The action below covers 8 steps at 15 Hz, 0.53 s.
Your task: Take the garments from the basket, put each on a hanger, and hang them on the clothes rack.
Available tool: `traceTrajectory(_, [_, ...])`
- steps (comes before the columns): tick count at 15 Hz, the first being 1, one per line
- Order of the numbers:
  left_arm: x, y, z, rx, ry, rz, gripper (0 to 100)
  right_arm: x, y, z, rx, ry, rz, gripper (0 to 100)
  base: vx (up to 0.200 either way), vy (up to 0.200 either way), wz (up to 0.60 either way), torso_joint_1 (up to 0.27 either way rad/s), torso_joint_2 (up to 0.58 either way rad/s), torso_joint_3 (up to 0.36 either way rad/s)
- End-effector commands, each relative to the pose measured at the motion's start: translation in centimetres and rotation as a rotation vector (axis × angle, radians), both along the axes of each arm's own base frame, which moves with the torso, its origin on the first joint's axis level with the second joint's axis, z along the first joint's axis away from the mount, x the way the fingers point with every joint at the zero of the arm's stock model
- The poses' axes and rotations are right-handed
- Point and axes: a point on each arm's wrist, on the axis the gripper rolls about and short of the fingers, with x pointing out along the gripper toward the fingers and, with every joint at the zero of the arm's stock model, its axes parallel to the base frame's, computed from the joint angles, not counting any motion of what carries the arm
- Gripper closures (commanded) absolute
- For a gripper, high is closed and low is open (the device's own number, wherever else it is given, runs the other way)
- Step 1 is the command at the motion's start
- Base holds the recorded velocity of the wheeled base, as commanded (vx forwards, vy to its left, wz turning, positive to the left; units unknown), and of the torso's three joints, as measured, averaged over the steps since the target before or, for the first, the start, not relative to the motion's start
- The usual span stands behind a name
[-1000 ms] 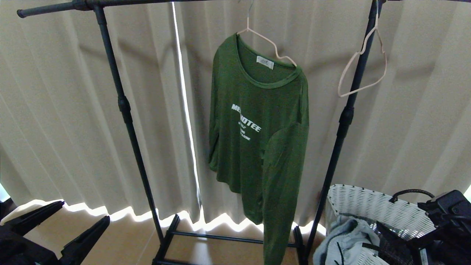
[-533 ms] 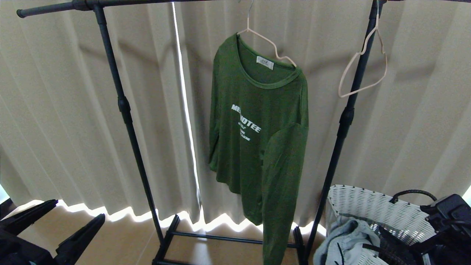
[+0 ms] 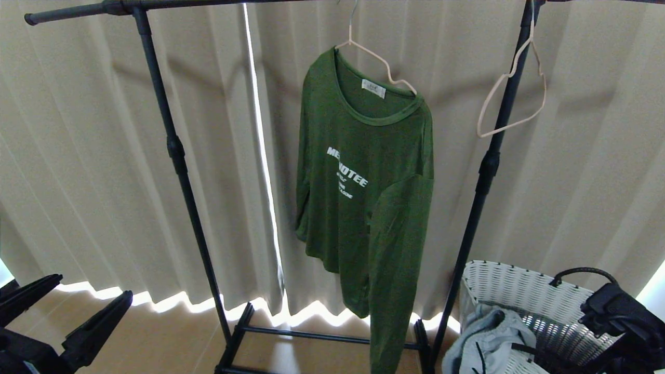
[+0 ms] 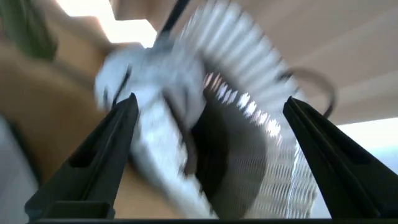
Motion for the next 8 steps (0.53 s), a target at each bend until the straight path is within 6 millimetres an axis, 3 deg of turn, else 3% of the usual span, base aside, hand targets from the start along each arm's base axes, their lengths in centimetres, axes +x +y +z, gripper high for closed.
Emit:
traceTrajectory(1, [0.0,0.0,-0.1,0.001,0.003,-0.001,0,2.0,0.2,2.2,0.038,0.084,0.036,0,0.0,0.0,0.0,0.0,0.0,0.0])
traceTrajectory(3, [0.0,0.0,-0.1,0.001,0.003,-0.004,0,3.7,0.6,1.7,0.071,0.189,0.068,0,0.0,0.0,0.0,0.0,0.0,0.0])
traceTrajectory(6, [-0.1,0.0,-0.1,0.002,0.0,-0.005,0,7.2,0.9,-1.2,0.058,0.241,0.05,0,0.0,0.0,0.0,0.0,0.0,0.0])
traceTrajectory(7, [-0.1,0.0,-0.1,0.003,0.003,-0.005,0,7.3,1.0,-1.3,0.057,0.241,0.049,0,0.0,0.0,0.0,0.0,0.0,0.0])
traceTrajectory(8, [-0.1,-0.1,-0.3,0.003,0.009,-0.008,0,9.1,1.1,-3.5,0.029,0.27,0.025,0,0.0,0.0,0.0,0.0,0.0,0.0])
